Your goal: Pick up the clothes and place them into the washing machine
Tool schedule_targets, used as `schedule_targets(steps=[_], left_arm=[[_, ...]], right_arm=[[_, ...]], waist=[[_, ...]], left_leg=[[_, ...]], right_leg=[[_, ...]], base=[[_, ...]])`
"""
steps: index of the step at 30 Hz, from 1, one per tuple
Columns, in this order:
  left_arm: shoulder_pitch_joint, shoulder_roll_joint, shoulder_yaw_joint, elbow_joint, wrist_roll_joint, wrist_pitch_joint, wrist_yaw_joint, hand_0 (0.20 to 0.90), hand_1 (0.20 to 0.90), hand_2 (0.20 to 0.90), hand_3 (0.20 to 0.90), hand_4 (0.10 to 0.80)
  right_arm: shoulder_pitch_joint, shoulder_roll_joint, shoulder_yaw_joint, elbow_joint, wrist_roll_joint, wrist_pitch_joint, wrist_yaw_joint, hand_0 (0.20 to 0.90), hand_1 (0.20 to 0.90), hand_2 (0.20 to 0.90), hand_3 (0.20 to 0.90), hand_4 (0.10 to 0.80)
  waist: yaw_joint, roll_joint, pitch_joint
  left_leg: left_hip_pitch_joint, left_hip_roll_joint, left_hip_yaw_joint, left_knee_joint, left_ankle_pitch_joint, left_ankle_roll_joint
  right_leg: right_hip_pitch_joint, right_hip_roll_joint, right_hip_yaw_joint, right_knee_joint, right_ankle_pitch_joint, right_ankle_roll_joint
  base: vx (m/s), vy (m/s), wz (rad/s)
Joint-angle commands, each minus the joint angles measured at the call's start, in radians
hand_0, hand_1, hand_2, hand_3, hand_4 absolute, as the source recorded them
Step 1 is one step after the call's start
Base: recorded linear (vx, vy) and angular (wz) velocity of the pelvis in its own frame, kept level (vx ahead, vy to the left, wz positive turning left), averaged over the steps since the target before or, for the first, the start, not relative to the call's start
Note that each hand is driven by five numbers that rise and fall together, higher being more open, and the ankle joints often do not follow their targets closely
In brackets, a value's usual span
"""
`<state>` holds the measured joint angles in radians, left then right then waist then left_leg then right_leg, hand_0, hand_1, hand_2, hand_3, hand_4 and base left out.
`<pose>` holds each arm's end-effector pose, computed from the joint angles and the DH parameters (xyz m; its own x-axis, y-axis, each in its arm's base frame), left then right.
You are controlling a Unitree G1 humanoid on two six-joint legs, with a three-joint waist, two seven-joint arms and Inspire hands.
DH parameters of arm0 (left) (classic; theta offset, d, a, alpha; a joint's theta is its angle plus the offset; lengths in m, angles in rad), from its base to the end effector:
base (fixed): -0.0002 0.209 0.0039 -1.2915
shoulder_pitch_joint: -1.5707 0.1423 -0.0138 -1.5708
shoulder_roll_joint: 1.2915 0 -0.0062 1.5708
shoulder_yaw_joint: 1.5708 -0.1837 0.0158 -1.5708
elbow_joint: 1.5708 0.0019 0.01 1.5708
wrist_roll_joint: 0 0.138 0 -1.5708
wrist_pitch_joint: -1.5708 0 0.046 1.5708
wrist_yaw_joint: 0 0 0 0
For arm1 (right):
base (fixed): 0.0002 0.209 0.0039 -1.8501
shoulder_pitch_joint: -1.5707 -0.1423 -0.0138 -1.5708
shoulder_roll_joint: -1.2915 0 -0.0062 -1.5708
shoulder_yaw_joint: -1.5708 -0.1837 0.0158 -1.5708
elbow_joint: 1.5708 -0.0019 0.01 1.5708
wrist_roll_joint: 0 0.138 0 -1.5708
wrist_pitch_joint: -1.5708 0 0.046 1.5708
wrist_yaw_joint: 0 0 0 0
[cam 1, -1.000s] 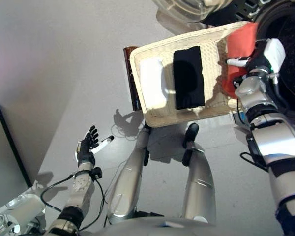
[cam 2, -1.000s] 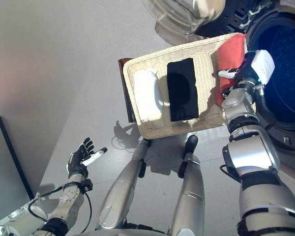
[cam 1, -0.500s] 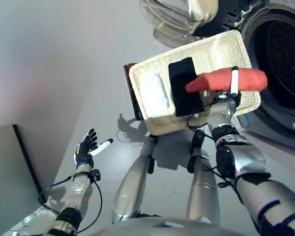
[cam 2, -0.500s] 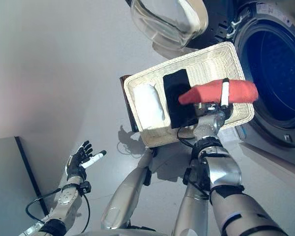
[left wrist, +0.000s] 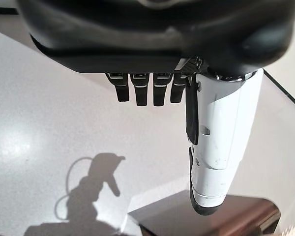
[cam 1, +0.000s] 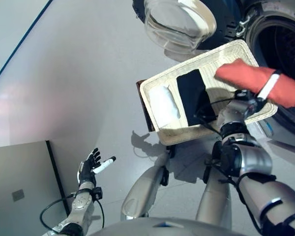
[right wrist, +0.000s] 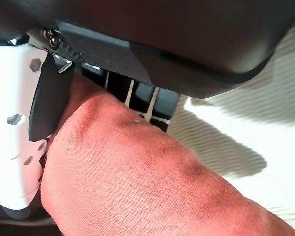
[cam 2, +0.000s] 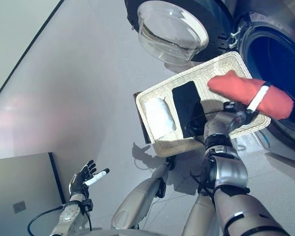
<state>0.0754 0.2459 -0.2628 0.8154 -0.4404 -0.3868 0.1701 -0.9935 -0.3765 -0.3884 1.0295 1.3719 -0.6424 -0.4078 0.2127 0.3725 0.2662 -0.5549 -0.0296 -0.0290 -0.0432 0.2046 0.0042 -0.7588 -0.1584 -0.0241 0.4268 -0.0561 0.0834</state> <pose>0.1203 0.1975 -0.0817 0.8318 0.2210 -0.5091 -0.2329 0.9716 0.0412 0.3353 -0.2686 0.1651 0.5375 -0.8004 -0.2656 0.2682 -0.1364 0.9537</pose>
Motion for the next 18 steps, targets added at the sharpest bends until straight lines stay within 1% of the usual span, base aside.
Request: schedule_targets(steps=[1, 2, 3, 5, 7, 8, 10, 11, 12, 13, 14, 18], left_arm=[[-0.028, 0.051, 0.000, -0.003, -0.022, -0.058, 0.018, 0.900, 0.900, 0.900, 0.900, 0.800], [-0.029, 0.047, 0.001, -0.005, -0.023, -0.058, 0.019, 0.900, 0.900, 0.900, 0.900, 0.800], [-0.029, 0.054, 0.005, -0.012, -0.025, -0.059, 0.020, 0.900, 0.900, 0.900, 0.900, 0.800], [-0.027, 0.058, 0.013, -0.035, -0.035, -0.054, 0.016, 0.900, 0.900, 0.900, 0.900, 0.800], [-0.022, 0.053, 0.013, -0.015, -0.066, -0.043, 0.004, 0.900, 0.900, 0.900, 0.900, 0.800], [-0.024, 0.048, 0.023, 0.009, -0.098, -0.038, -0.004, 0.900, 0.900, 0.900, 0.900, 0.800], [-0.028, 0.036, 0.031, 0.013, -0.130, -0.048, -0.009, 0.900, 0.900, 0.900, 0.900, 0.800], [-0.026, 0.034, 0.034, 0.014, -0.131, -0.053, -0.012, 0.900, 0.900, 0.900, 0.900, 0.800], [-0.023, 0.033, 0.032, 0.015, -0.128, -0.054, -0.013, 0.900, 0.900, 0.900, 0.900, 0.800], [-0.023, 0.032, 0.032, 0.014, -0.128, -0.054, -0.013, 0.900, 0.900, 0.900, 0.900, 0.800], [-0.022, 0.029, 0.031, 0.019, -0.123, -0.052, -0.013, 0.900, 0.900, 0.900, 0.900, 0.800], [-0.021, 0.026, 0.028, 0.033, -0.113, -0.047, -0.012, 0.900, 0.900, 0.900, 0.900, 0.800]], right_arm=[[-0.171, -0.257, 0.144, -0.243, -0.230, -0.149, -0.050, 0.200, 0.200, 0.200, 0.200, 0.300], [-0.177, -0.257, 0.148, -0.248, -0.243, -0.148, -0.064, 0.900, 0.900, 0.900, 0.900, 0.800], [-0.192, -0.284, 0.175, -0.287, -0.255, -0.151, -0.057, 0.900, 0.900, 0.900, 0.900, 0.800], [-0.197, -0.299, 0.224, -0.305, -0.281, -0.146, -0.060, 0.900, 0.900, 0.900, 0.900, 0.800], [-0.202, -0.284, 0.255, -0.279, -0.291, -0.123, -0.066, 0.900, 0.900, 0.900, 0.900, 0.800], [-0.210, -0.276, 0.267, -0.249, -0.286, -0.109, -0.061, 0.900, 0.900, 0.900, 0.900, 0.800], [-0.217, -0.245, 0.269, -0.213, -0.271, -0.088, -0.045, 0.900, 0.900, 0.900, 0.900, 0.800], [-0.212, -0.232, 0.268, -0.161, -0.257, -0.063, -0.026, 0.900, 0.900, 0.900, 0.900, 0.800], [-0.206, -0.226, 0.264, -0.120, -0.243, -0.048, -0.013, 0.900, 0.900, 0.900, 0.900, 0.800], [-0.209, -0.228, 0.265, -0.115, -0.236, -0.047, -0.005, 0.900, 0.900, 0.900, 0.900, 0.800], [-0.197, -0.211, 0.259, -0.074, -0.224, -0.031, 0.007, 0.900, 0.900, 0.900, 0.900, 0.800], [-0.177, -0.190, 0.251, -0.023, -0.197, -0.016, 0.029, 0.900, 0.900, 0.900, 0.900, 0.800]], waist=[[-0.006, 0.001, -0.018], [-0.005, 0.004, -0.015], [-0.005, 0.002, -0.019], [-0.011, 0.006, -0.016], [-0.017, 0.006, -0.021], [-0.018, 0.006, -0.024], [-0.021, 0.011, -0.024], [-0.021, 0.015, -0.030], [-0.020, 0.019, -0.034], [-0.021, 0.019, -0.033], [-0.020, 0.022, -0.037], [-0.020, 0.026, -0.043]], left_leg=[[0.021, -0.034, 0.015, 0.086, -0.148, -0.060], [0.016, -0.034, 0.018, 0.084, -0.137, -0.060], [0.023, -0.033, 0.020, 0.079, -0.145, -0.061], [0.025, -0.031, 0.029, 0.066, -0.132, -0.062], [0.033, -0.031, 0.038, 0.062, -0.131, -0.062], [0.042, -0.032, 0.043, 0.061, -0.141, -0.062], [0.041, -0.033, 0.049, 0.064, -0.137, -0.060], [0.043, -0.033, 0.049, 0.067, -0.140, -0.058], [0.049, -0.033, 0.048, 0.070, -0.151, -0.058], [0.044, -0.033, 0.048, 0.071, -0.143, -0.058], [0.045, -0.033, 0.048, 0.073, -0.144, -0.059], [0.046, -0.033, 0.046, 0.071, -0.143, -0.059]], right_leg=[[0.153, -0.007, 0.026, -0.269, 0.106, 0.025], [0.146, -0.006, 0.029, -0.270, 0.118, 0.024], [0.144, -0.007, 0.032, -0.266, 0.108, 0.026], [0.130, -0.003, 0.045, -0.260, 0.120, 0.025], [0.129, 0.000, 0.050, -0.261, 0.122, 0.024], [0.134, 0.002, 0.055, -0.258, 0.112, 0.023], [0.132, 0.003, 0.060, -0.261, 0.124, 0.020], [0.133, 0.003, 0.064, -0.263, 0.125, 0.018], [0.139, 0.002, 0.064, -0.258, 0.112, 0.018], [0.135, 0.002, 0.064, -0.260, 0.122, 0.017], [0.138, 0.001, 0.062, -0.261, 0.121, 0.016], [0.141, 0.001, 0.057, -0.264, 0.121, 0.013]], base=[[-0.004, 0.038, -0.21], [0.001, 0.031, -0.20], [-0.039, 0.001, -0.22], [-0.016, 0.007, -0.16], [0.029, 0.025, -0.08], [0.043, 0.030, -0.06], [0.000, 0.007, -0.08], [0.021, -0.011, -0.10], [0.015, -0.006, -0.10], [0.008, -0.010, -0.07], [-0.028, -0.009, -0.06], [0.003, -0.001, -0.02]])
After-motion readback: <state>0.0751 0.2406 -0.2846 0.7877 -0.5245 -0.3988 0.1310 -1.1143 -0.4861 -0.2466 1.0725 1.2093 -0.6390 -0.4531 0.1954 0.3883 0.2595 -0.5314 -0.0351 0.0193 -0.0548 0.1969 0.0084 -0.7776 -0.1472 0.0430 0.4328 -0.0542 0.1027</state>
